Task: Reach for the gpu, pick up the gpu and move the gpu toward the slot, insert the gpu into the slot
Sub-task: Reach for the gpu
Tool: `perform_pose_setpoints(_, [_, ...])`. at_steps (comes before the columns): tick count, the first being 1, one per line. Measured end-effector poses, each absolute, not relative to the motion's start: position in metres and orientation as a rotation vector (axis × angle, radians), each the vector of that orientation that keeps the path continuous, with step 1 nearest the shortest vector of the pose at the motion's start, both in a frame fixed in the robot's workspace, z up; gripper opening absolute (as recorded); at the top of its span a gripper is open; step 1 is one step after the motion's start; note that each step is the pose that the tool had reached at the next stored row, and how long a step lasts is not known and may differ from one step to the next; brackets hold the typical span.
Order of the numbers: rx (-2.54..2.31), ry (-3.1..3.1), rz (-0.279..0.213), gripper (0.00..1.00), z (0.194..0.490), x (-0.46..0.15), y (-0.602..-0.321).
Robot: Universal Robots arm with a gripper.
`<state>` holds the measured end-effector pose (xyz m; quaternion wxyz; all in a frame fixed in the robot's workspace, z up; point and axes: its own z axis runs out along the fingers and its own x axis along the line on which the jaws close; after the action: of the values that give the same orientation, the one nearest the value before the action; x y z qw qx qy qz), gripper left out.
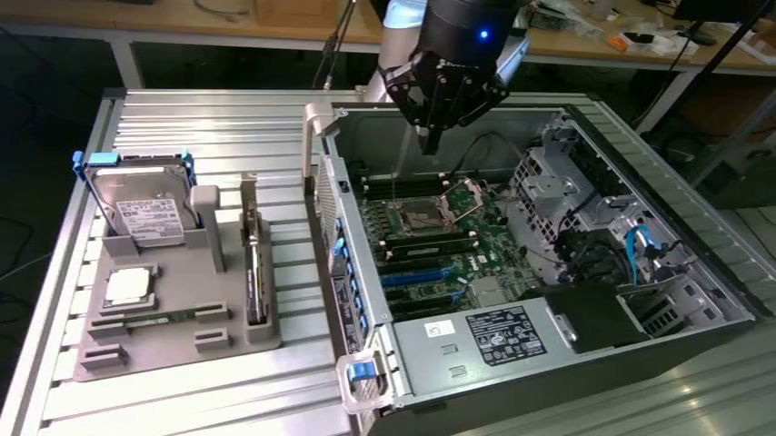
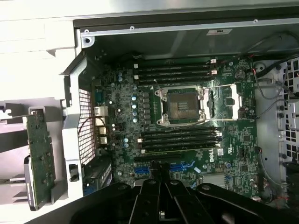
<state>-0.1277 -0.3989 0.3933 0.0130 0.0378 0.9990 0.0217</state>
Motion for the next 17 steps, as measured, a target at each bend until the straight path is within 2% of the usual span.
perform_pose_setpoints(17, [0.118, 3.112, 0.068, 0.11, 0.393, -0.172, -0.399])
